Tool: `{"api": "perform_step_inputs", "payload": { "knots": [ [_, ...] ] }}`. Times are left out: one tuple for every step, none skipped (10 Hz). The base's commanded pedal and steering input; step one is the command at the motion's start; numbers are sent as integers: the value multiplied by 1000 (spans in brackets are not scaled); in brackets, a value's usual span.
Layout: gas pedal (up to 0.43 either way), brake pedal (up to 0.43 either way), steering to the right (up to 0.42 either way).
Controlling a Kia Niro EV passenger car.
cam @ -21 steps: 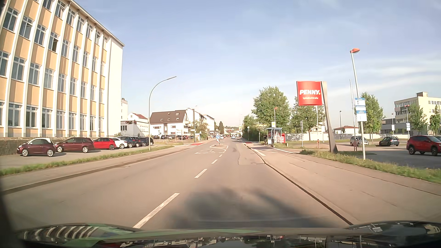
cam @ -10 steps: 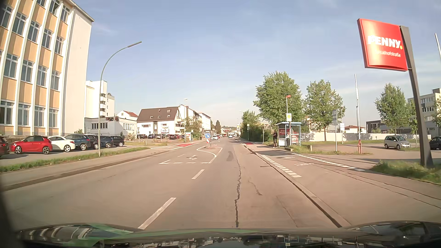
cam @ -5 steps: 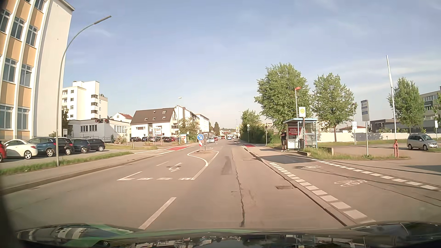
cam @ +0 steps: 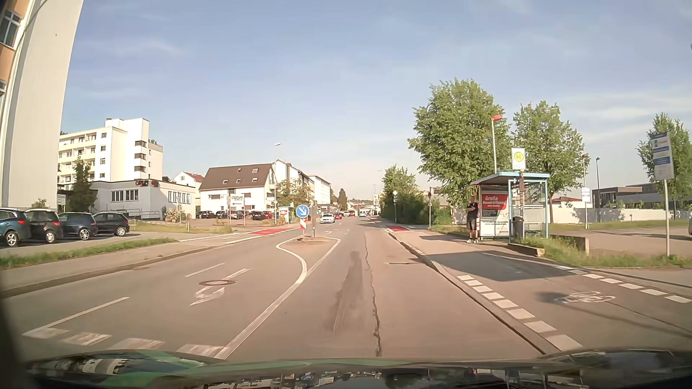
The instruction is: Follow the waypoints while adhering to traffic rules and regulations
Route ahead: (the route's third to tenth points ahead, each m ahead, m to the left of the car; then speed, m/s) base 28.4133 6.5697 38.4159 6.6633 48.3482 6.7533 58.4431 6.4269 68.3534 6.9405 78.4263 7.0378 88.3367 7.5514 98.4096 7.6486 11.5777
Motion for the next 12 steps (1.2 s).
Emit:
{"api": "perform_step_inputs", "payload": {
  "knots": [
    [39,0,-12],
    [39,0,-12],
    [47,0,-9],
    [47,0,-6],
    [47,0,-4],
    [47,0,-4],
    [47,0,-4],
    [47,0,-4],
    [47,0,-4],
    [47,0,-4],
    [47,0,-4],
    [47,0,-3]
  ]
}}
